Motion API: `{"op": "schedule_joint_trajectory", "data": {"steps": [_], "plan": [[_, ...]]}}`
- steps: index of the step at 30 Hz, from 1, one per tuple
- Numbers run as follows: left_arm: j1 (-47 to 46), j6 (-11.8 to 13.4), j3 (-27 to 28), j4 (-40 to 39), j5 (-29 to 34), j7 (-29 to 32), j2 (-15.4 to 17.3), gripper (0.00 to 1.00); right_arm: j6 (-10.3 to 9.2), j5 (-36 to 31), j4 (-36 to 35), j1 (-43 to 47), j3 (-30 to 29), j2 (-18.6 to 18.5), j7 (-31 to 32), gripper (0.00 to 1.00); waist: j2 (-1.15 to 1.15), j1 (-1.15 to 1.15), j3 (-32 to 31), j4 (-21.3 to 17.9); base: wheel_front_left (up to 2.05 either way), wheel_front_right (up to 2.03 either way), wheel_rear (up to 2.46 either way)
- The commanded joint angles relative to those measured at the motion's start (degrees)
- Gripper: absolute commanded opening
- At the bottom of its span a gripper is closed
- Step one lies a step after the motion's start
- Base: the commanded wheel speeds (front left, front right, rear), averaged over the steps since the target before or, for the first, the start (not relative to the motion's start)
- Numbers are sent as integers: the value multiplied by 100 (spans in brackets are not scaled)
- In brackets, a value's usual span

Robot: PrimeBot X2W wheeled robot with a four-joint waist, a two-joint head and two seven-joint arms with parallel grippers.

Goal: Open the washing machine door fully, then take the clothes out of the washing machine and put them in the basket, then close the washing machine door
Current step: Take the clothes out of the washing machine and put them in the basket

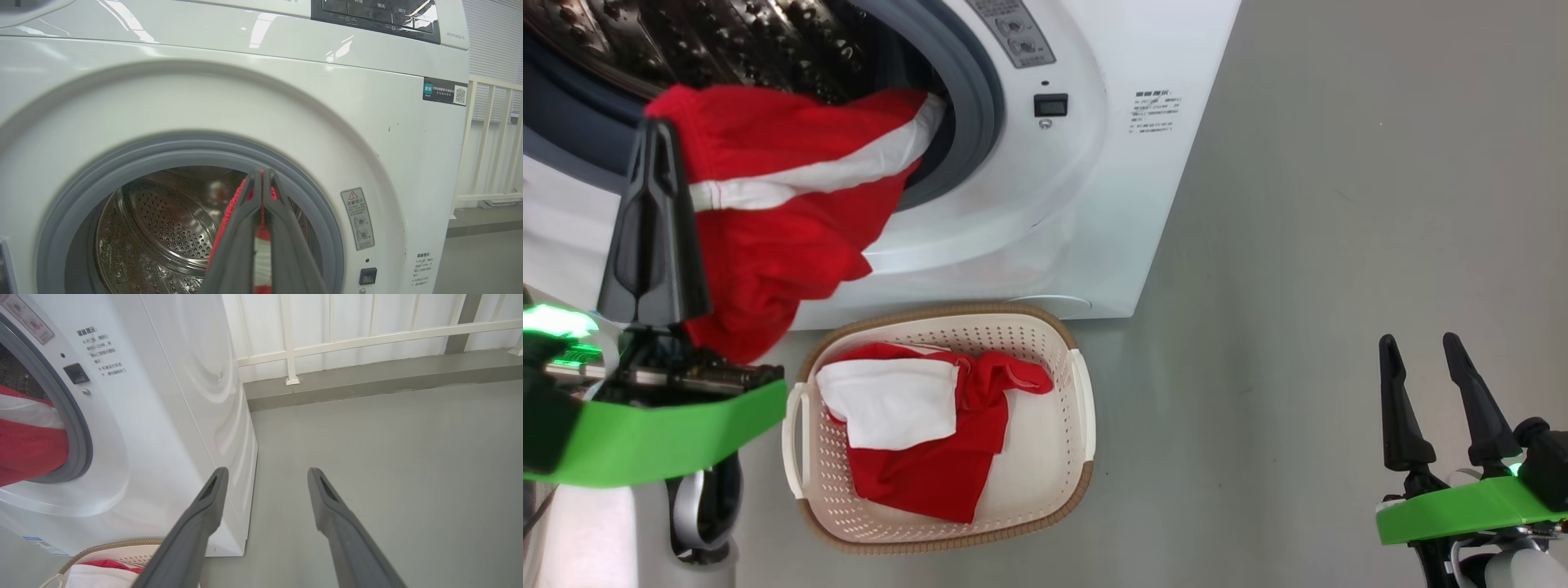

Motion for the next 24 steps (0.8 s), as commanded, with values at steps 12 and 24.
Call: {"op": "schedule_joint_trajectory", "data": {"steps": [12, 24], "plan": [[311, -32, -93, 1043, 0, -27, 38, 0, 36, 54, -134, -86, 149, -48, -37, 100, 0, 0, 196, -89, 0, 0, 0], [-193, -32, -556, 3641, -107, -27, 22, 0, 36, 111, -182, -312, 242, -48, -37, 100, 0, 0, 695, -241, 0, 0, 0]]}}
